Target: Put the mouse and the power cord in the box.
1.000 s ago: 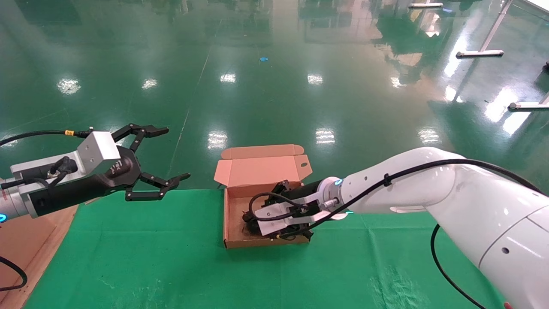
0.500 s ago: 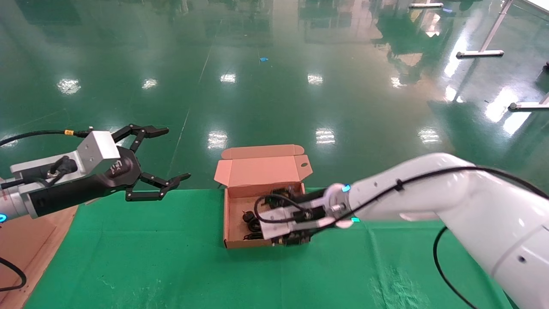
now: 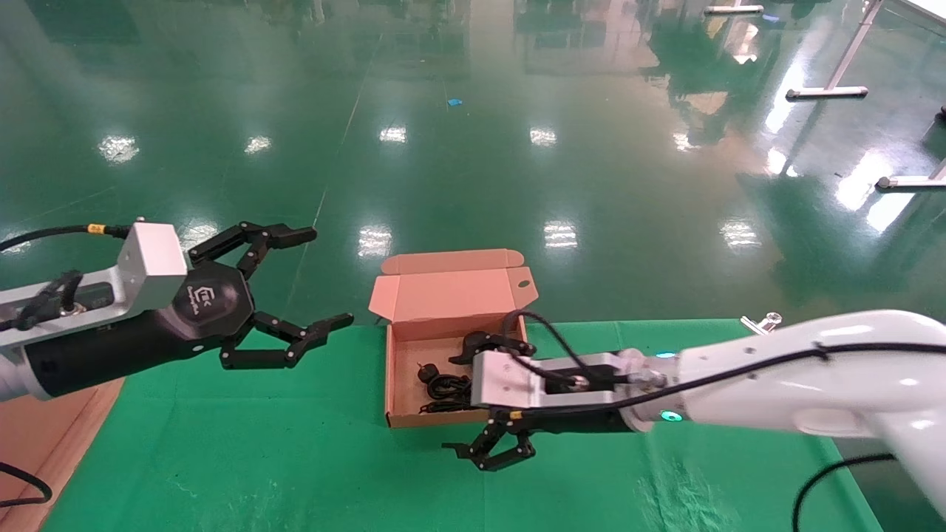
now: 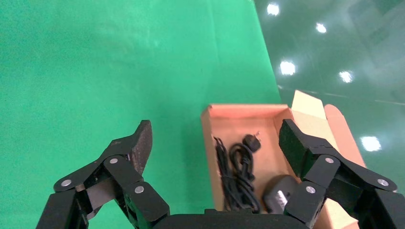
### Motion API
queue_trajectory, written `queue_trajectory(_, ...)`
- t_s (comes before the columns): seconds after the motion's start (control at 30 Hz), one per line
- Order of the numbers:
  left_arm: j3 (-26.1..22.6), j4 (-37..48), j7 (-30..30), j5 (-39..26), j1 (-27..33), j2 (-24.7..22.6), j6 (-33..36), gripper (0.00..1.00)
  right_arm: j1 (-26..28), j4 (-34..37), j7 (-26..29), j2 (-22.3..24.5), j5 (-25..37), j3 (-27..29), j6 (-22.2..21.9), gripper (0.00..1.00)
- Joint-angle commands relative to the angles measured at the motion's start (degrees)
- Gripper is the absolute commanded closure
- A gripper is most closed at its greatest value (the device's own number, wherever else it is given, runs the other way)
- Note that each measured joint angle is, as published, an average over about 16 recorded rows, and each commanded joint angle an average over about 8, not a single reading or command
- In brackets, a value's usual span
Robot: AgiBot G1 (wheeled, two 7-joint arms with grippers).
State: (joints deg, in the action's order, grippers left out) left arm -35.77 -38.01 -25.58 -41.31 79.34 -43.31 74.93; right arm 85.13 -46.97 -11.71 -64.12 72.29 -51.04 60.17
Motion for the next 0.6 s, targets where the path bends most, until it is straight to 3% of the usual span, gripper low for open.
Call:
queue_trajectory(0.03, 0.93, -1.67, 1.70, -0.03, -0.83, 0.39, 0.51, 0.00, -1.18, -1.34, 1.13, 1.46, -1.53, 1.76, 1.28, 0.00)
queue_trajectory(0.6, 8.70, -15.66, 16.00, -0.24, -7.83, 3.65, 4.74, 0.00, -11.12, -12.56, 10.60, 13.74, -14.36, 16.53, 12.05, 0.00)
